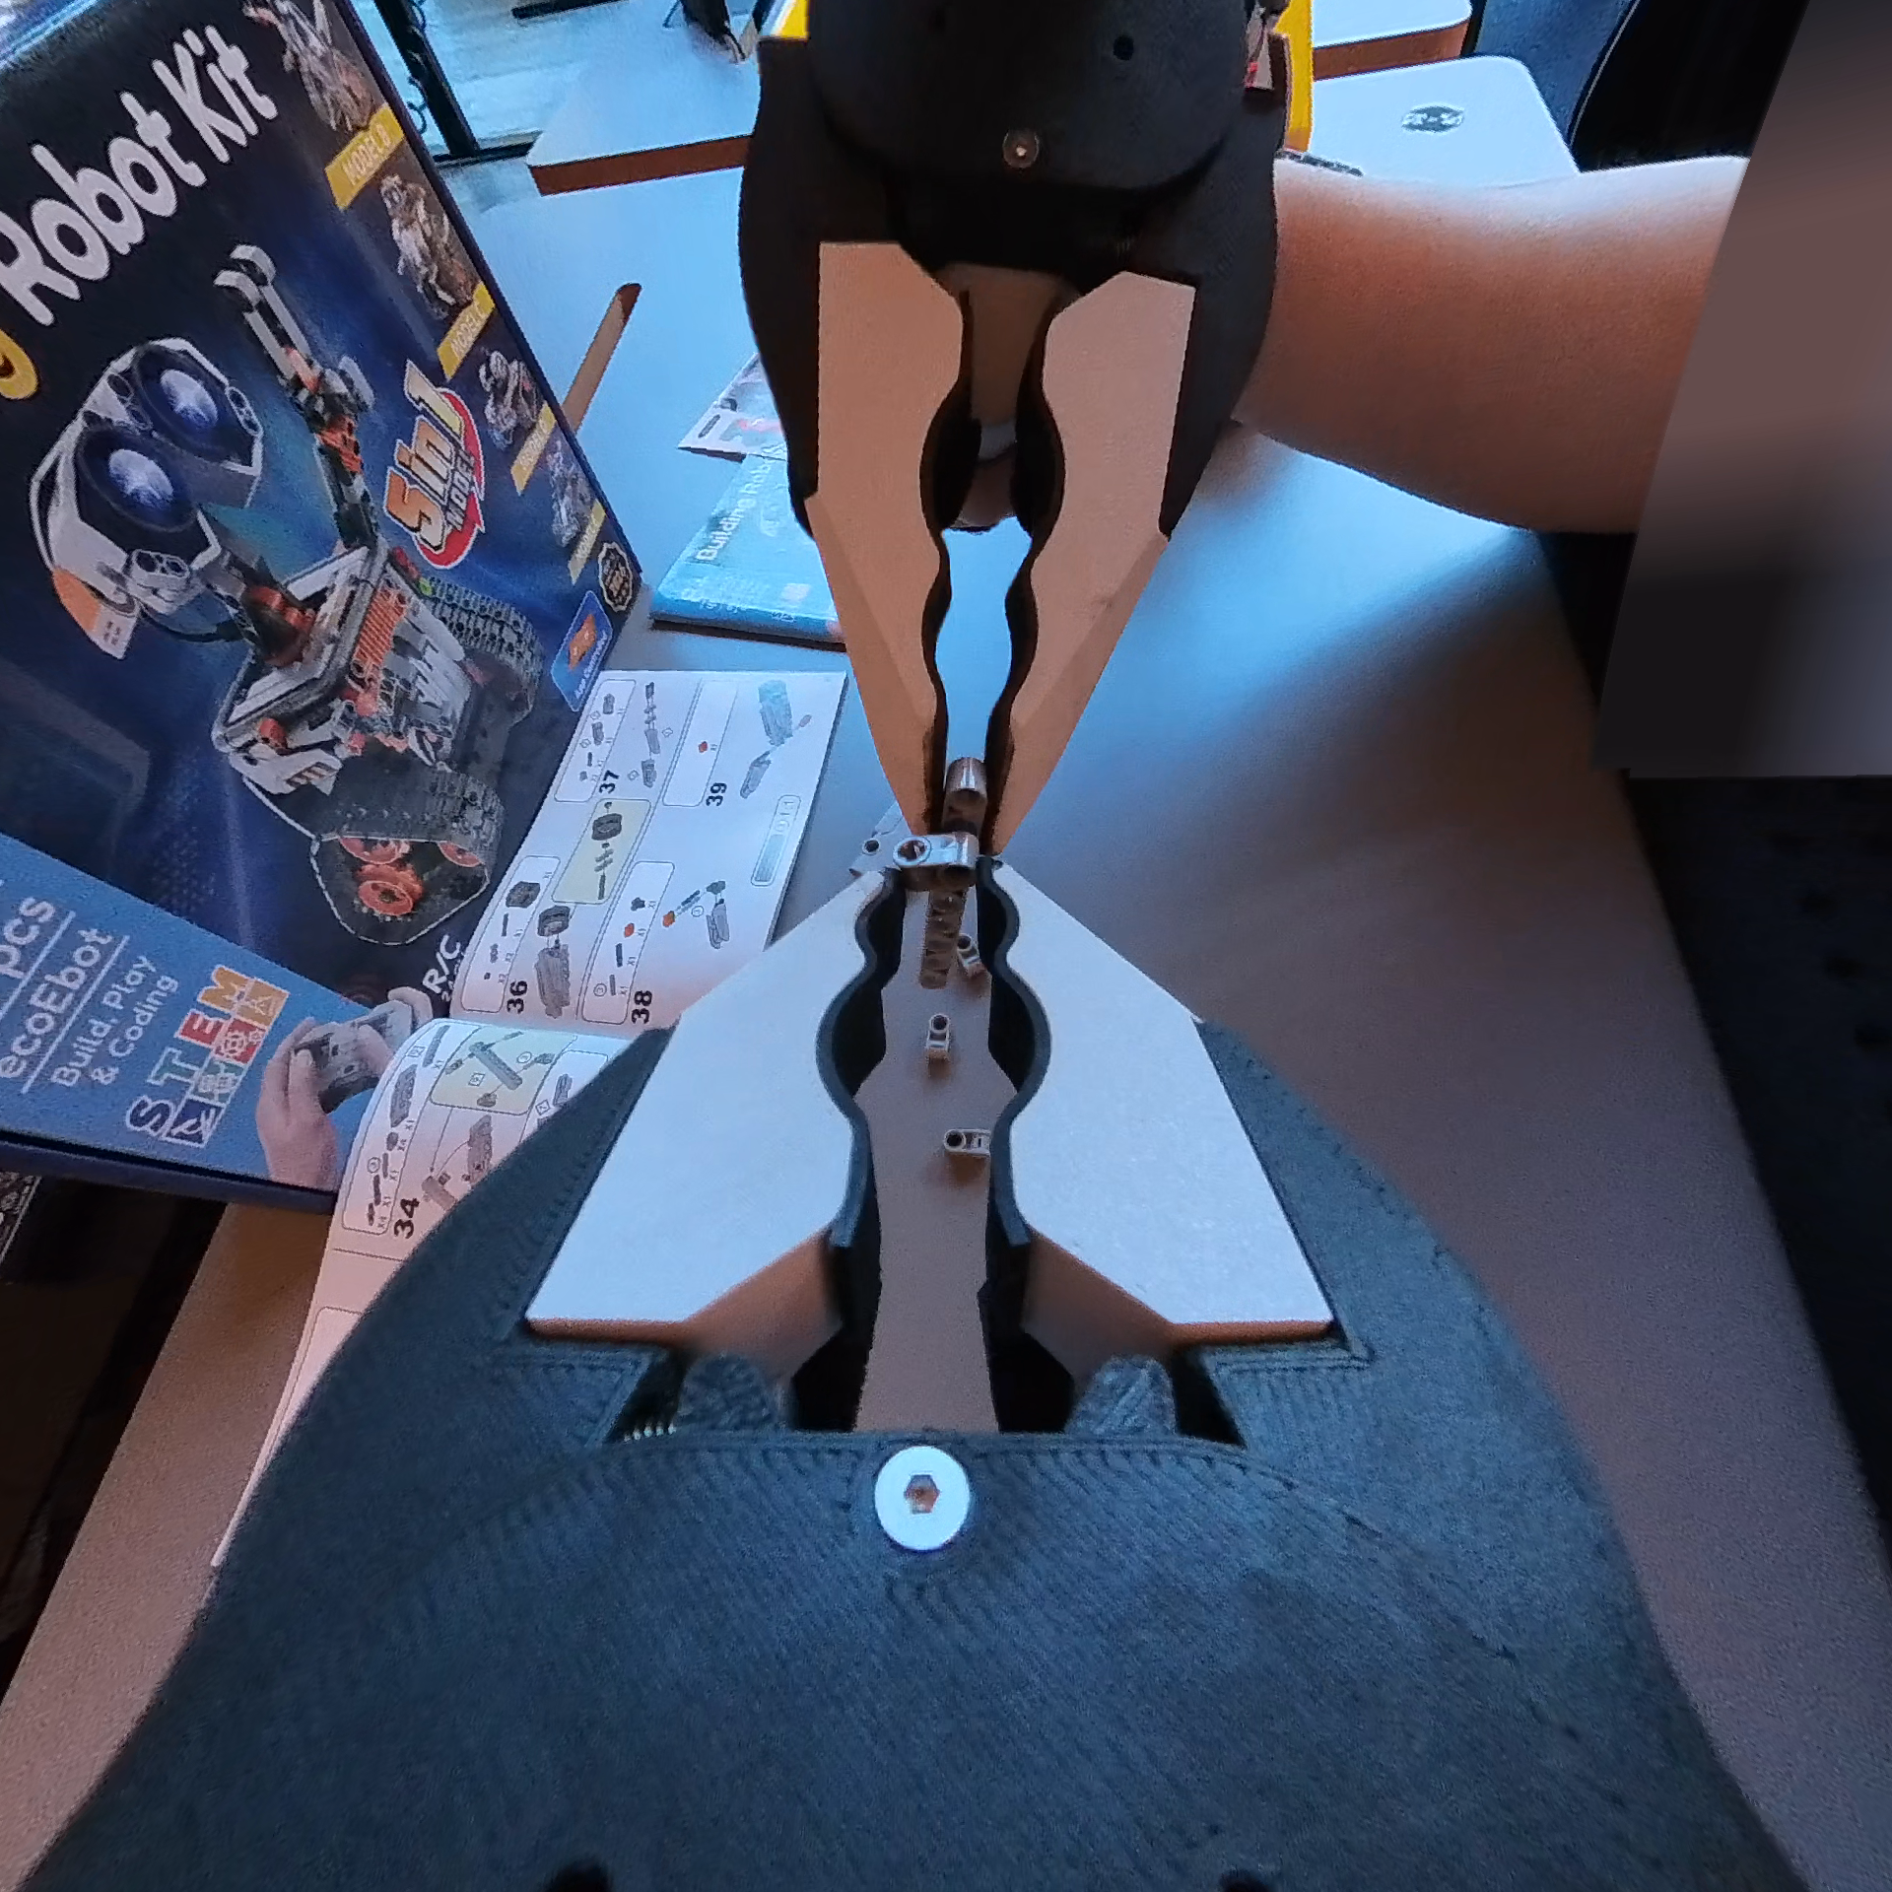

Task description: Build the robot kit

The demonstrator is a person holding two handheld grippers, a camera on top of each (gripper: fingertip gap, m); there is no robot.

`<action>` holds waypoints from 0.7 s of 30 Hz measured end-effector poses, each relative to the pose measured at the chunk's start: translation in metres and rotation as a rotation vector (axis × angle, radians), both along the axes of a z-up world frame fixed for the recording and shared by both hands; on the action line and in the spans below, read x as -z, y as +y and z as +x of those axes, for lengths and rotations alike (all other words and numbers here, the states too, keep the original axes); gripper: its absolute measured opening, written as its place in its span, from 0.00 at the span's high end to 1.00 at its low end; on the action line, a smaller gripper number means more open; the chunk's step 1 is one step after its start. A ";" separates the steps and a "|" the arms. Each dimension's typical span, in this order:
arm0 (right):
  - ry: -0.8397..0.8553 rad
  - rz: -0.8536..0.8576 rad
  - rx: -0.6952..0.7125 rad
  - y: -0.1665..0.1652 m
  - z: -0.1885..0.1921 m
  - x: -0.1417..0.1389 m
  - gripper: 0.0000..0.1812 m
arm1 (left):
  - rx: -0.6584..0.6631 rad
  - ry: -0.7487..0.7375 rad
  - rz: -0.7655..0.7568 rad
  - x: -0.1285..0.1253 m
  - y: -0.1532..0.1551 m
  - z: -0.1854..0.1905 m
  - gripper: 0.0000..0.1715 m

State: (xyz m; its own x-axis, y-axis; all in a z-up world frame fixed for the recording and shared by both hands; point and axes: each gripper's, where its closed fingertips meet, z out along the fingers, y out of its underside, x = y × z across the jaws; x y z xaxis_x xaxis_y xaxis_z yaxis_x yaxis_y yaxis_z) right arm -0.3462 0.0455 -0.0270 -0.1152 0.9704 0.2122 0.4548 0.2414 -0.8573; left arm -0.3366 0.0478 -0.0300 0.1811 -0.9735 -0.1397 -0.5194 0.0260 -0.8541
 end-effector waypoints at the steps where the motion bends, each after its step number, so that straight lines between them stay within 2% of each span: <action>1: 0.001 -0.004 0.003 0.000 0.000 0.000 0.96 | 0.000 0.001 -0.002 0.000 0.000 0.000 0.93; 6: 0.051 -0.019 0.005 0.001 -0.002 -0.008 0.96 | 0.003 -0.045 -0.006 -0.007 0.001 -0.001 0.93; 14: 0.128 -0.215 -0.013 -0.002 -0.002 -0.020 0.96 | 0.014 -0.114 -0.024 -0.019 -0.002 -0.001 0.94; 21: 0.100 -0.182 -0.007 0.000 0.001 -0.015 0.96 | 0.012 -0.118 -0.047 -0.017 -0.001 0.001 0.93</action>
State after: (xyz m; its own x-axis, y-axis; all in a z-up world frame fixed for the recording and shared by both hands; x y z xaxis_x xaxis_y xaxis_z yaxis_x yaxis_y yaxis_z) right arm -0.3455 0.0451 -0.0115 -0.1088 0.9931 0.0443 0.3641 0.0813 -0.9278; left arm -0.3355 0.0463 -0.0135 0.1817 -0.9807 -0.0725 -0.4148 -0.0097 -0.9098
